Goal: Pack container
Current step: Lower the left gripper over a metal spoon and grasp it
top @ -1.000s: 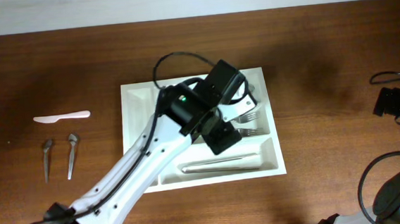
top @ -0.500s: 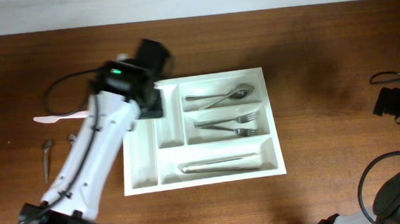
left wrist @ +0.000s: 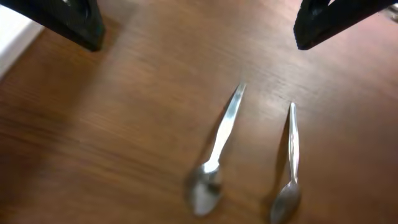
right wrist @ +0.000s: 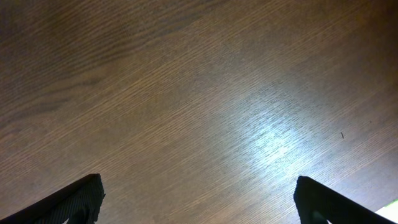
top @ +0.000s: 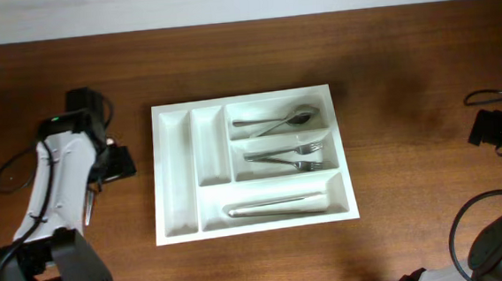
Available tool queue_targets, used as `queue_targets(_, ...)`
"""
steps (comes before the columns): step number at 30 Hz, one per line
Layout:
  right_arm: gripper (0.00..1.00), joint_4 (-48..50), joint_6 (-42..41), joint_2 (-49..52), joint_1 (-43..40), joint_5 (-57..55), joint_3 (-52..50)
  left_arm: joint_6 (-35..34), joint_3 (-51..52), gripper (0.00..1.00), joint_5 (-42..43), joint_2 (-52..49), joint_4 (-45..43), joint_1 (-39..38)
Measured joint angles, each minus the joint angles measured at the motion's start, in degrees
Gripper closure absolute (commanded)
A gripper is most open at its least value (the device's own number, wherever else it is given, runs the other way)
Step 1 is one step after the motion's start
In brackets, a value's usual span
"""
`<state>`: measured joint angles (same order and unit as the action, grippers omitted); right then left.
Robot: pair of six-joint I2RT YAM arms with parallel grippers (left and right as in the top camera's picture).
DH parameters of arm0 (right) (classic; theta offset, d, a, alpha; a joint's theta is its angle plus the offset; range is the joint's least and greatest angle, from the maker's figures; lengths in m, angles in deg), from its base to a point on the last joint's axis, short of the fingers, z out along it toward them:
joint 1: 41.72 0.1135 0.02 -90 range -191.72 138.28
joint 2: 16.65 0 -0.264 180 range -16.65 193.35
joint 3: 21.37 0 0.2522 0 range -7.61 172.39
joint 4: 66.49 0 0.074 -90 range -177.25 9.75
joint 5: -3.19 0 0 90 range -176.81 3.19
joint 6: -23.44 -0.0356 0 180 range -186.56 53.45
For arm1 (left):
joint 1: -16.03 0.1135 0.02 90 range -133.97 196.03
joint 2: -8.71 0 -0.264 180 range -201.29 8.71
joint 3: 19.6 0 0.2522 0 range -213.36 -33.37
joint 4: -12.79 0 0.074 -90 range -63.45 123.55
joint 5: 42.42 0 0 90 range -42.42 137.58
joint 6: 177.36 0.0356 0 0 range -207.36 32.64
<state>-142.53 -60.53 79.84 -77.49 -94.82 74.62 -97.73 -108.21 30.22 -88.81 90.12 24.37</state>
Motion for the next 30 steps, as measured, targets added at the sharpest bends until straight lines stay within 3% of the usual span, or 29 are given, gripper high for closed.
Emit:
queue_targets(6,0.01,0.02,-0.02,0.0,0.0,0.0,0.0,10.47,0.87,0.02,13.03,0.0,-8.09,6.69)
queue_targets(10,0.01,0.0,-0.02,0.0,0.0,0.0,0.0,16.24,2.25,0.01,17.11,0.0,-13.25,7.89)
queue_targets(21,0.01,0.0,-0.04,0.0,0.0,0.0,0.0,18.38,7.17,0.01,13.03,0.0,-18.45,7.93)
queue_targets(30,0.01,0.02,-0.07,0.0,0.0,0.0,0.0,18.56,9.09,0.01,11.06,0.0,-13.03,7.93)
